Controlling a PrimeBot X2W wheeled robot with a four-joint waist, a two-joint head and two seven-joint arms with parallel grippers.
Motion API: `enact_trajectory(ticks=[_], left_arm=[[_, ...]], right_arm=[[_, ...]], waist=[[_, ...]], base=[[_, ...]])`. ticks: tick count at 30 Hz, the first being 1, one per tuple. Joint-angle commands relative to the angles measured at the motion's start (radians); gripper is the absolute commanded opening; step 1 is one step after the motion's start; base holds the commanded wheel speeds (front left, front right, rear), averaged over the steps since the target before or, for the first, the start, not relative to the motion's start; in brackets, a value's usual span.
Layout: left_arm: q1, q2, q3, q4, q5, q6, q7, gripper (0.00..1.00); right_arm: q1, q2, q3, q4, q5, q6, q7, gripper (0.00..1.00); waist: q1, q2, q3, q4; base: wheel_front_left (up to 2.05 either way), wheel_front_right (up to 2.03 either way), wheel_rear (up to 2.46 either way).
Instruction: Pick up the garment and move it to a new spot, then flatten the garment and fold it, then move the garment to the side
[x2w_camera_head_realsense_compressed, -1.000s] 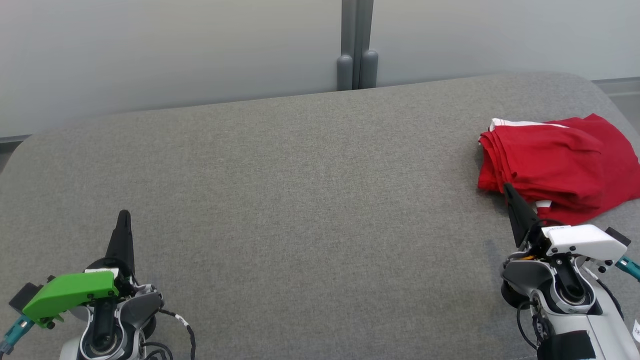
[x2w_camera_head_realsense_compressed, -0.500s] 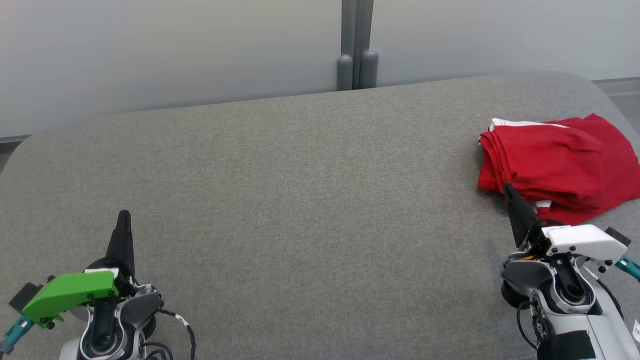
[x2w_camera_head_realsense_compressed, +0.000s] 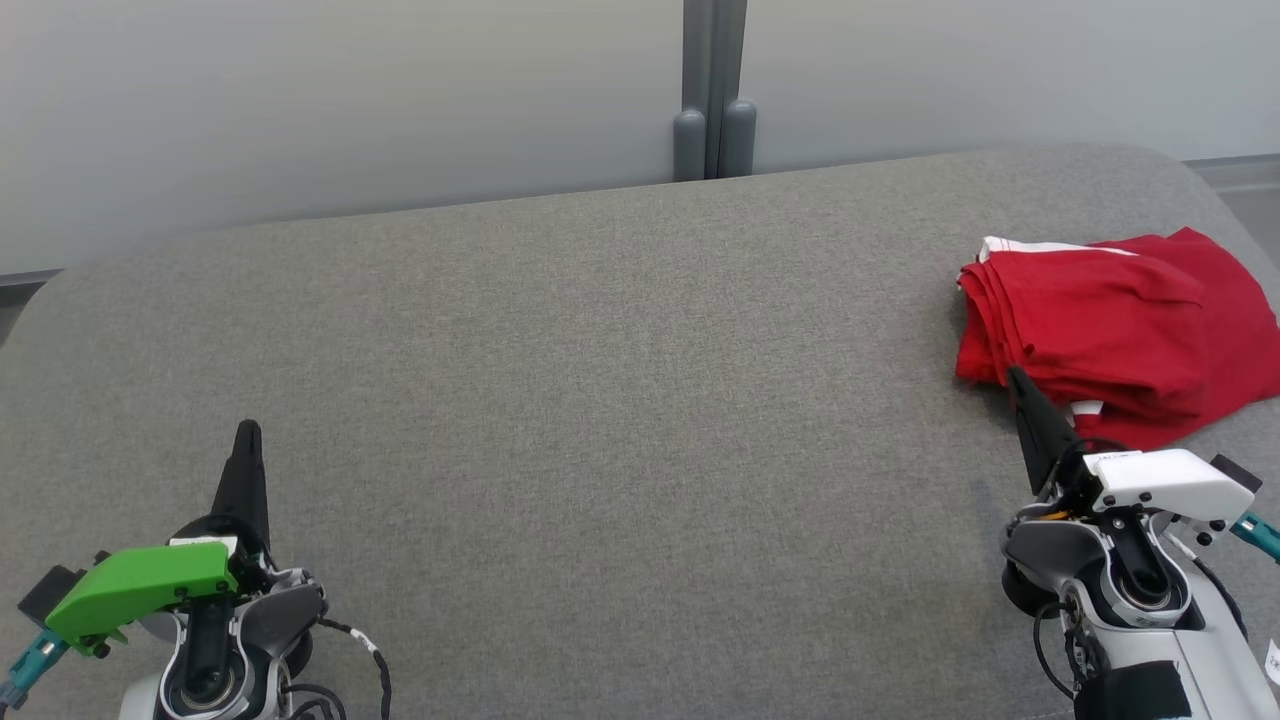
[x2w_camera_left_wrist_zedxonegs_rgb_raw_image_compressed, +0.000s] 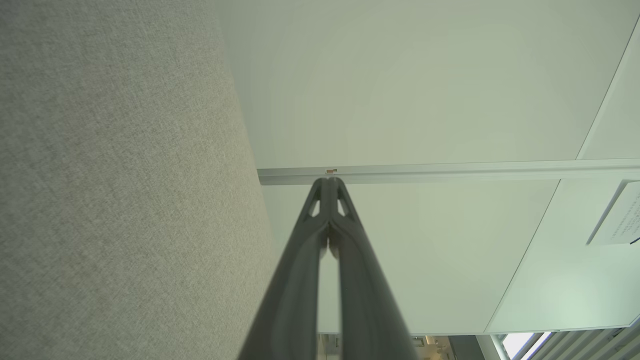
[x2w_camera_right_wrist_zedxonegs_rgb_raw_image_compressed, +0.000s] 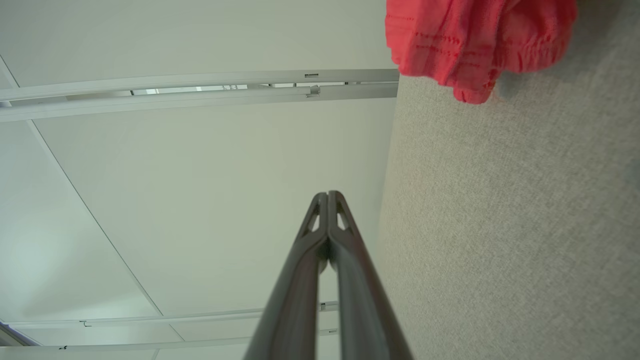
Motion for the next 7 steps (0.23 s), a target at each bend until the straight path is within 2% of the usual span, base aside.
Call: enact_trajectory(ticks=[1, 7], left_arm=[[-0.013, 0.001, 0.003, 0.000, -0.011, -0.005, 0.004, 0.00], [-0.013, 0.001, 0.003, 0.000, -0.011, -0.005, 0.004, 0.00]], right_arm=[[-0.003, -0.002, -0.002, 0.001, -0.002, 0.000, 0.005, 0.00], [-0.003, -0.002, -0.002, 0.000, -0.002, 0.000, 0.005, 0.00]], waist=[[0.0000, 0.0000, 0.000, 0.000], [0.0000, 0.0000, 0.000, 0.000]], base=[[0.00, 0.00, 0.00], [0.00, 0.00, 0.00]])
